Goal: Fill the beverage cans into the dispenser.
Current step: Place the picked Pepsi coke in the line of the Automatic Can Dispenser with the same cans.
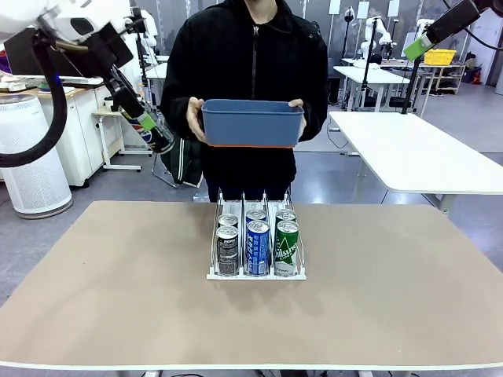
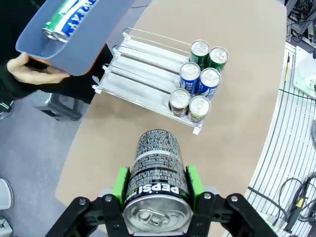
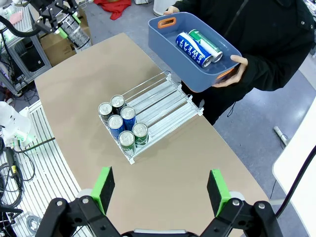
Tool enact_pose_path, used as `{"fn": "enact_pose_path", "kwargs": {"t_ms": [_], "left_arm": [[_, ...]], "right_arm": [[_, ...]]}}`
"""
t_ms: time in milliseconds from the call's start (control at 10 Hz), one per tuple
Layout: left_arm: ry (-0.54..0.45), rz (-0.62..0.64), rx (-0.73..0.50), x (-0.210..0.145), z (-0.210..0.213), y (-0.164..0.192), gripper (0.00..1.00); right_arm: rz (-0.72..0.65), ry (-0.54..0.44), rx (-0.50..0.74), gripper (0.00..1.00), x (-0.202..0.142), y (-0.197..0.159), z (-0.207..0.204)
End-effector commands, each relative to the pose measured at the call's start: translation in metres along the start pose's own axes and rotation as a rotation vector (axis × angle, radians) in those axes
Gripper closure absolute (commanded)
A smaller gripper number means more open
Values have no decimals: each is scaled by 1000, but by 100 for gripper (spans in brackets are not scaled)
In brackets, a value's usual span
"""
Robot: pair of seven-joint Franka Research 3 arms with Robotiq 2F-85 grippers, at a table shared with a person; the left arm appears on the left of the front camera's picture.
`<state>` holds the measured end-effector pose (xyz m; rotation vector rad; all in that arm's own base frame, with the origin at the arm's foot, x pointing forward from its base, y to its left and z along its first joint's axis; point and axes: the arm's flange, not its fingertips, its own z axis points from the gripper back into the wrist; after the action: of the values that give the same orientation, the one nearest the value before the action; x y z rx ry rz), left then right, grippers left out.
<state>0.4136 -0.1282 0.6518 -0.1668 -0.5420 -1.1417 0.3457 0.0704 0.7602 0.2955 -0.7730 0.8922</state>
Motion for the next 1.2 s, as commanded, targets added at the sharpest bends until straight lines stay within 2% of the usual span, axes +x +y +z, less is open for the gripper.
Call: {"fn": "enact_pose_path", "kwargs": {"t_ms": [0,100,300,400,900,1000,1100], "left_arm": [[-26,80,28,8,-21,-24,42],[-17,103,14,11,-38,-33,42],[-22,69,-45,14,-56,-44,42],[8,79,-11,12,-42,-35,42],[8,80,-13,10,-46,-34,42],[0,172,-14,12,-51,-24,42],[21,174,18,11,-55,-27,42]], "right_arm": [[2,3,0,0,-1,0,-1],[2,3,0,0,-1,0,-1],[2,3,0,0,-1,0,-1],[2,3,0,0,-1,0,-1],[2,3,0,0,-1,0,-1],[2,3,0,0,-1,0,-1],[2,3,0,0,-1,0,-1]]}}
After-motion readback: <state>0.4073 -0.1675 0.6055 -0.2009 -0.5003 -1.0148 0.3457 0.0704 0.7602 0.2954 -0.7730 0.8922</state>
